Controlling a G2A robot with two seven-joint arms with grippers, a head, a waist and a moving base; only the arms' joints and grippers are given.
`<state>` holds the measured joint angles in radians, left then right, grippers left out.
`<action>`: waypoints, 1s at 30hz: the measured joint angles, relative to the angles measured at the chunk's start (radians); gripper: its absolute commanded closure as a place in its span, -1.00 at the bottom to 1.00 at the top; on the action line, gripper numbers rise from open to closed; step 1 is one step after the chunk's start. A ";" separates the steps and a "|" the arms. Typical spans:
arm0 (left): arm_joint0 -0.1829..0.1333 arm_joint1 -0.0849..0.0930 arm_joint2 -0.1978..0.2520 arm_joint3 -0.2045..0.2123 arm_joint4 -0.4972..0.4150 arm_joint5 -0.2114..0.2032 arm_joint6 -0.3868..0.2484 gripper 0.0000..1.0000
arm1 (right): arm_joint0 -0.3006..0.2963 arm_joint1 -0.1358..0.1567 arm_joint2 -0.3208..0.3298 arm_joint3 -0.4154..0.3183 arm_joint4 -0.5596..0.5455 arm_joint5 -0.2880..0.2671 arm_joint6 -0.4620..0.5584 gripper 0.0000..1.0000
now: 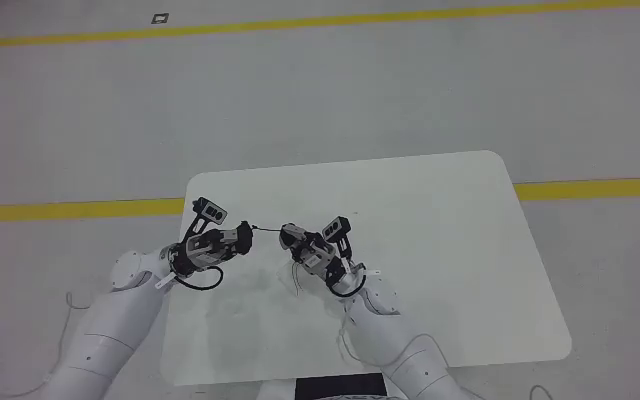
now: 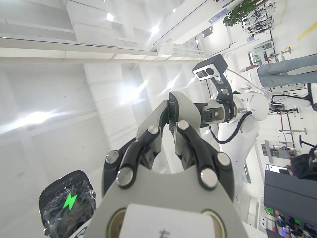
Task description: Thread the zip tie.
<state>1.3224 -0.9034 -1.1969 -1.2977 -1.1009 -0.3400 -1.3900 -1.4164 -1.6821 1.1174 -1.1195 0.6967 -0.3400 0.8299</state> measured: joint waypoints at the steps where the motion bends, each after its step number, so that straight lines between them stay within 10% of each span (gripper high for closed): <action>1: 0.000 0.000 0.000 0.000 0.000 0.000 0.000 1.00 | -0.001 0.000 0.002 0.003 -0.002 0.000 -0.002 1.00; 30: 0.000 0.000 0.000 0.000 0.000 0.000 0.000 1.00 | -0.019 -0.001 0.039 -0.007 -0.033 0.000 -0.024 1.00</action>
<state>1.3224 -0.9034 -1.1969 -1.2977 -1.1009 -0.3400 -1.3900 -1.4355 -1.6835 1.1563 -1.1260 0.6635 -0.3400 0.8062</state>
